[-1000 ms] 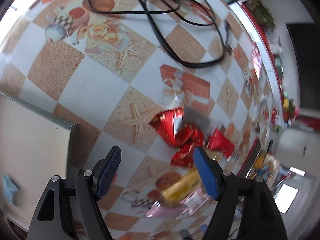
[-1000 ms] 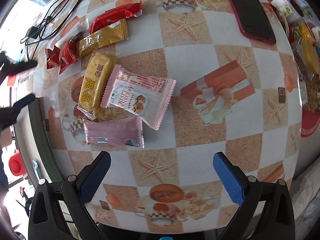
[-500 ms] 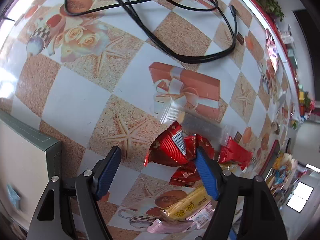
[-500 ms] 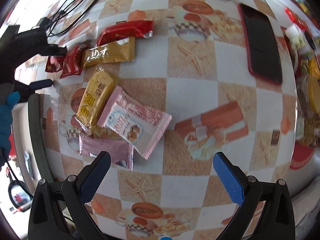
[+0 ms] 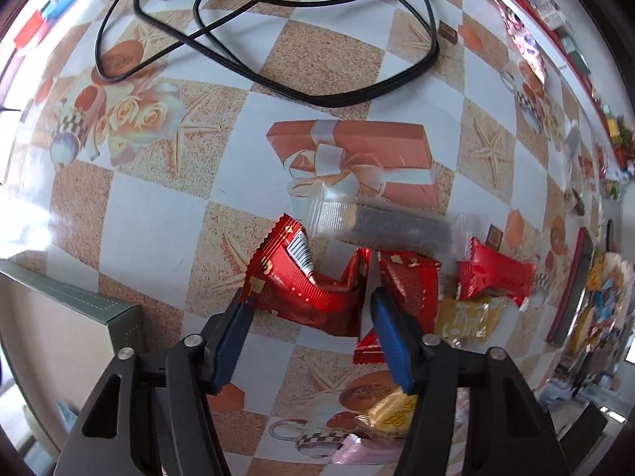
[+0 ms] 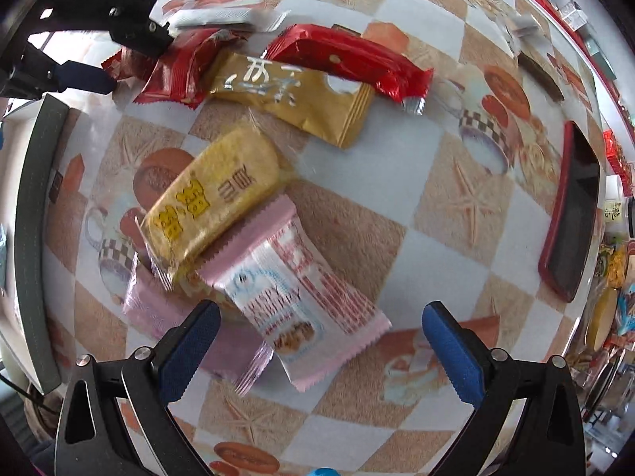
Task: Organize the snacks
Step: 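Move the left tool to the red wrappers while the right tool grasps another pink Crispy Cranberry packet, then grasp a red snack wrapper with the left tool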
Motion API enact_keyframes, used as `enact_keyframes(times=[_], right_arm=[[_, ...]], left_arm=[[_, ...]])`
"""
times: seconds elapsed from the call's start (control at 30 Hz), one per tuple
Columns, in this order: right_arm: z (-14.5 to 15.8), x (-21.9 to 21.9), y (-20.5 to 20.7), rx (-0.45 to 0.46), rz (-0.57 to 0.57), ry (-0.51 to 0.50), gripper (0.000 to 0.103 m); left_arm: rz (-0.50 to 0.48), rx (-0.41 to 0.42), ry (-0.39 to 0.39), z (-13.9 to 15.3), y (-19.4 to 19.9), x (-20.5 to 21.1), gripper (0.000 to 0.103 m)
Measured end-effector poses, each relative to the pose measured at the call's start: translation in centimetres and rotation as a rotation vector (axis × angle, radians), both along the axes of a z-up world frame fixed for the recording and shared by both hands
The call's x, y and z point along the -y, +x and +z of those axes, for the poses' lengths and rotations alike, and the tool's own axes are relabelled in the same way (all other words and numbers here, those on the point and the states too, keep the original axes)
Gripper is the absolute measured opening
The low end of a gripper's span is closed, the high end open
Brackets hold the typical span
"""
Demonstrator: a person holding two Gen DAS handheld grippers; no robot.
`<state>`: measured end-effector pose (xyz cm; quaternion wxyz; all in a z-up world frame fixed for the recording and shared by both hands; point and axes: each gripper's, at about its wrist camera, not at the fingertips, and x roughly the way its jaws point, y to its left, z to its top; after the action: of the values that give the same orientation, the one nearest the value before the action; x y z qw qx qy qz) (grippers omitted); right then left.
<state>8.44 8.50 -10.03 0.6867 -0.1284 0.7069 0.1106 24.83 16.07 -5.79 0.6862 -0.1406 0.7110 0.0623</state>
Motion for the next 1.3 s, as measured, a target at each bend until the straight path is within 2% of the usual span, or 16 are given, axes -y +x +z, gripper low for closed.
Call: enact_keyframes(times=[0.03,0.1,0.17,0.2,0.33,0.47,0.57,0.63,0.7,0.77,0.87,0.97,1.07,1.17,1.3], right_arm=[[-0.2,-0.3,0.3,-0.016,-0.017,0.024,0.075],[0.0,-0.4,0.7,-0.011,-0.031,0.028,0.065],[0.5,-0.3,0.9,-0.003,-0.030,0.029,0.046],[0.6,-0.2,0.9,-0.002,-0.037,0.028,0.044],[0.7,-0.4,-0.7,-0.005,-0.077,0.035,0.044],[0.6,0.2,-2.6,-0.019,-0.090,0.036,0.044],[0.6,0.9,-4.4,-0.031,-0.104,0.028,0.044],[0.6,1.3,-5.4,-0.042,-0.125,0.027,0.044],[0.6,1.7,-5.9,-0.045,-0.148,0.031,0.044],[0.6,1.6,-6.0,-0.044,-0.156,0.030,0.044],[0.5,1.6,-6.3,-0.047,-0.171,0.031,0.044],[0.5,1.4,-6.4,-0.045,-0.174,0.033,0.044],[0.5,1.8,-6.1,-0.045,-0.174,0.034,0.044],[1.1,2.4,-6.3,-0.045,-0.175,0.036,0.044],[0.6,2.1,-6.2,-0.044,-0.162,0.033,0.044]], left_arm=[[-0.014,0.005,0.015,0.0,0.2,0.7,0.050],[-0.053,0.022,0.035,0.2,-0.2,1.0,0.021],[-0.072,0.019,0.010,0.1,-0.9,1.1,0.010],[-0.074,0.018,0.000,0.1,-1.3,1.2,0.009],[-0.095,0.022,-0.043,-0.1,-4.7,1.7,0.007],[-0.172,0.031,-0.038,-0.1,-8.9,2.8,0.007],[-0.191,0.064,-0.013,0.7,-10.3,2.7,0.009],[-0.183,0.107,-0.005,1.8,-9.9,2.0,0.020],[-0.153,0.136,0.003,2.7,-8.6,1.1,0.059],[-0.085,0.167,-0.003,3.5,-6.7,0.1,0.068],[0.022,0.166,-0.067,3.8,-3.6,-1.4,0.070],[0.064,0.100,-0.065,2.2,-0.4,-2.8,0.070],[0.054,0.055,-0.029,0.9,-0.1,-2.6,0.069],[0.035,0.025,-0.021,0.2,-0.7,-2.3,0.040],[-0.031,0.060,0.006,0.4,-1.0,-0.5,0.029]])
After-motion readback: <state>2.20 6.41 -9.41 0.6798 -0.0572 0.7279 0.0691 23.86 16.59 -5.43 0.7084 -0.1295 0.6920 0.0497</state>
